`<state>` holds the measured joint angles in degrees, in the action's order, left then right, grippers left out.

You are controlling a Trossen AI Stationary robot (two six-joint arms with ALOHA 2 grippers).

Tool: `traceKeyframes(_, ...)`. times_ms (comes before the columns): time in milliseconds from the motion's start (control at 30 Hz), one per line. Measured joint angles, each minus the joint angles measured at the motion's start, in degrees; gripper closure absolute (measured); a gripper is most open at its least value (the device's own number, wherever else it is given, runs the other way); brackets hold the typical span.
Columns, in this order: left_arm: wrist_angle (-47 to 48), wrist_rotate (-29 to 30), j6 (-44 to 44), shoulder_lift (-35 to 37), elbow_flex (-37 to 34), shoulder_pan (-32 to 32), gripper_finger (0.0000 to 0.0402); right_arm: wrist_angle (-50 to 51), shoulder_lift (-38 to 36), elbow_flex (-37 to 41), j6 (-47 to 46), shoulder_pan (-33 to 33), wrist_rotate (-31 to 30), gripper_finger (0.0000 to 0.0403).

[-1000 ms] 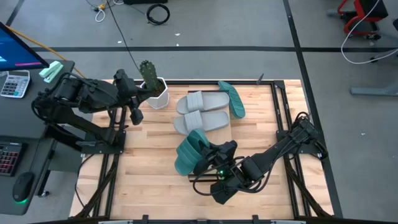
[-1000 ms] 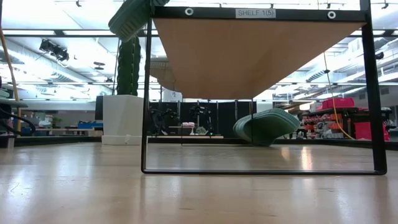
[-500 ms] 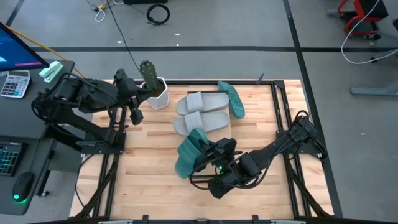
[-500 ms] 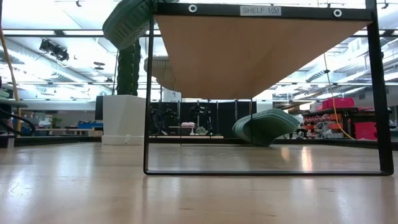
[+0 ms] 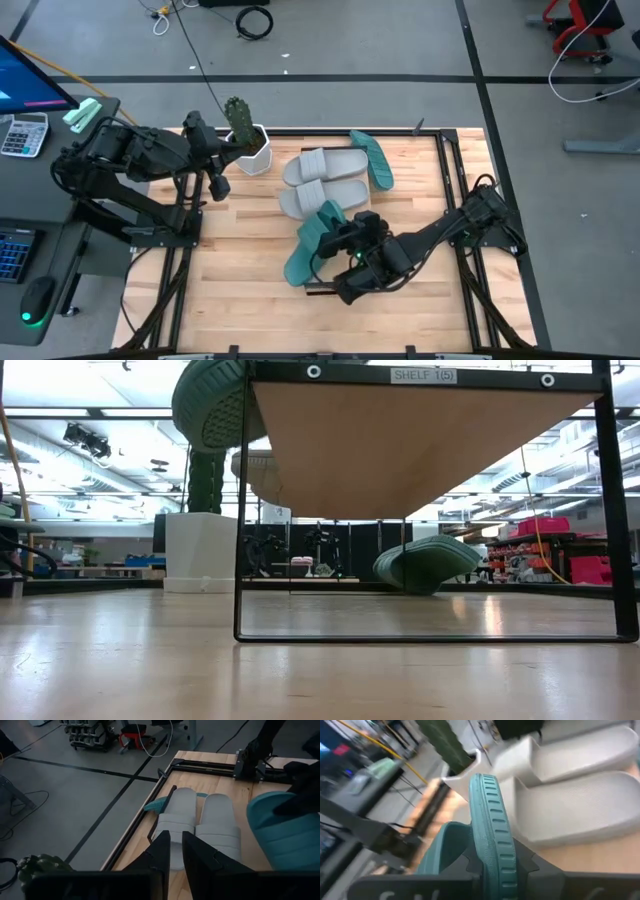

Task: Pick and place slides into the shelf
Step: Put the bottom green slipper on the shelf

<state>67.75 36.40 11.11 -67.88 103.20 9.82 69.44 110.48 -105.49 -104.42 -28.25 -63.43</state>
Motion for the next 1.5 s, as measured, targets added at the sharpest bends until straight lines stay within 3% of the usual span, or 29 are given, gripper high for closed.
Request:
traceKeyframes(367,0.02,0.00,-1.40,0.00,0.00,0.00,0.0350,15.95,-0.97,-0.13,-18.08,-0.71,13.67,0.0357)
traceKeyframes(1067,0.04,0.00,-3.02,0.00,0.00,0.00,0.0358,16.55,-2.08,-0.20,-21.82,1.99,38.95,0.0353)
traceKeyframes(1500,0.05,0.00,-4.51,0.00,0.02,0.00,0.0360,15.82,-2.05,-0.20,-21.55,2.10,43.10,0.0333)
